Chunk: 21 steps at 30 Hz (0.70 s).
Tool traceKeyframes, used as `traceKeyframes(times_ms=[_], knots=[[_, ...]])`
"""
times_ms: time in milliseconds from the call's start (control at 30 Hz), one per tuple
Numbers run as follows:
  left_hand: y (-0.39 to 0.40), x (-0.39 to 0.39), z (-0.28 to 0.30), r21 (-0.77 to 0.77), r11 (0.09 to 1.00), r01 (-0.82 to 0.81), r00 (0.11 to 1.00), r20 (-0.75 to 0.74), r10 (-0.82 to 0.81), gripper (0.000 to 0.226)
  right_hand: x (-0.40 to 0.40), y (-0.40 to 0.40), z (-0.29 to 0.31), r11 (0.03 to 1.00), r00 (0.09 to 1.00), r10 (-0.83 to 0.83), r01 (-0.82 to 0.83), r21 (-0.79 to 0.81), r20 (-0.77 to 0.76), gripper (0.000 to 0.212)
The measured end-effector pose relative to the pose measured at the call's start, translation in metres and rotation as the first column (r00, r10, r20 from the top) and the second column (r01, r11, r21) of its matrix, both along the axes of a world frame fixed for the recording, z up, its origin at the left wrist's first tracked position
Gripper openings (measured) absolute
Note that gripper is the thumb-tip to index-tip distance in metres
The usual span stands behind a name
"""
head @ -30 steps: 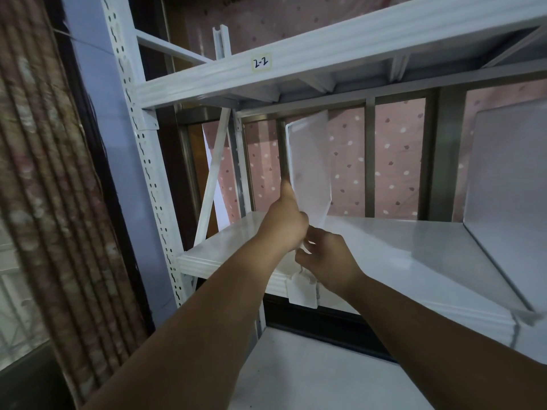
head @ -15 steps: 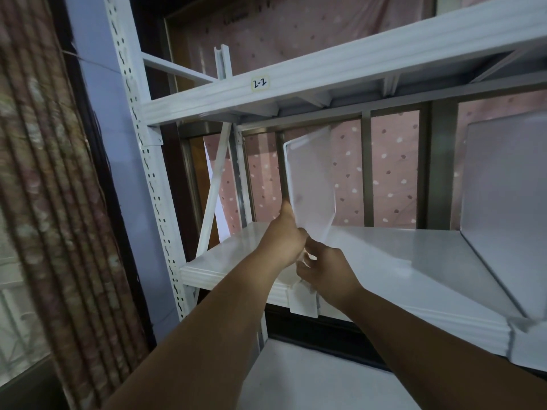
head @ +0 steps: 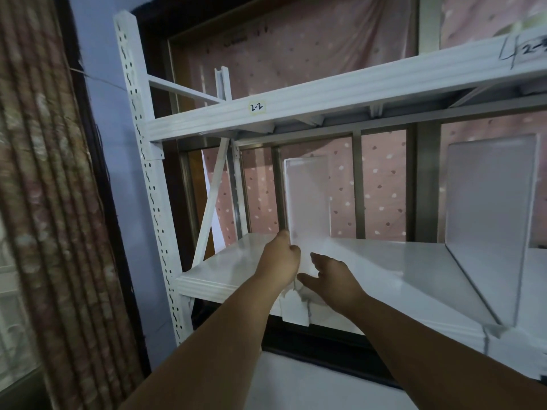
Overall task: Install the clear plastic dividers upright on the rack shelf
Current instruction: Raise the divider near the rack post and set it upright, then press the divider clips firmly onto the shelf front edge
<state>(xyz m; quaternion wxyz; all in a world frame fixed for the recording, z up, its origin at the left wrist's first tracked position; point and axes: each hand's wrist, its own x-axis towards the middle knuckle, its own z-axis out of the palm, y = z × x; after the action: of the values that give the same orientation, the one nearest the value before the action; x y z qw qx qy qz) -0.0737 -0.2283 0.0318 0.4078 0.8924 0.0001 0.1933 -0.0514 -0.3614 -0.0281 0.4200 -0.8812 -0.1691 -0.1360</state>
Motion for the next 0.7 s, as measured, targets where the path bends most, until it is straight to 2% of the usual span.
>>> traceKeyframes(times_ms=[100, 200, 400, 500, 567, 600, 633, 700], knots=[[0.010, -0.005, -0.007, -0.054, 0.996, 0.065, 0.998, 0.004, -0.065, 0.044, -0.001, -0.006, 0.003, 0.998, 1.000, -0.011, 0.011, -0.056, -0.014, 0.087], [0.026, -0.014, -0.022, -0.071, 0.995, 0.077, 0.997, -0.016, -0.078, 0.063, -0.005, -0.014, 0.006, 0.991, 0.999, -0.030, 0.025, -0.128, -0.042, 0.097], [0.059, -0.033, -0.065, 0.021, 0.997, -0.068, 0.995, -0.068, 0.070, 0.091, -0.011, -0.038, 0.012, 0.958, 0.997, -0.071, 0.057, -0.281, -0.042, 0.092], [0.063, -0.049, -0.087, -0.029, 0.987, -0.156, 0.987, -0.031, 0.155, 0.095, -0.015, -0.044, 0.011, 0.940, 0.998, -0.038, 0.021, -0.341, -0.043, 0.093], [0.057, -0.056, -0.105, -0.162, 0.964, -0.213, 0.977, -0.026, 0.211, 0.090, -0.018, -0.044, 0.009, 0.928, 0.999, -0.005, -0.011, -0.372, -0.043, 0.097], [0.052, -0.058, -0.115, -0.291, 0.936, -0.200, 0.980, -0.039, 0.197, 0.083, -0.020, -0.044, 0.008, 0.922, 0.999, 0.012, -0.031, -0.387, -0.050, 0.099], [0.047, -0.058, -0.125, -0.442, 0.881, -0.167, 0.986, -0.055, 0.159, 0.072, -0.022, -0.042, 0.007, 0.913, 0.998, 0.027, -0.046, -0.404, -0.053, 0.100], [0.033, -0.060, -0.142, -0.724, 0.677, -0.129, 0.991, -0.124, 0.056, 0.057, -0.025, -0.038, 0.003, 0.894, 0.998, 0.044, -0.059, -0.444, -0.044, 0.094]])
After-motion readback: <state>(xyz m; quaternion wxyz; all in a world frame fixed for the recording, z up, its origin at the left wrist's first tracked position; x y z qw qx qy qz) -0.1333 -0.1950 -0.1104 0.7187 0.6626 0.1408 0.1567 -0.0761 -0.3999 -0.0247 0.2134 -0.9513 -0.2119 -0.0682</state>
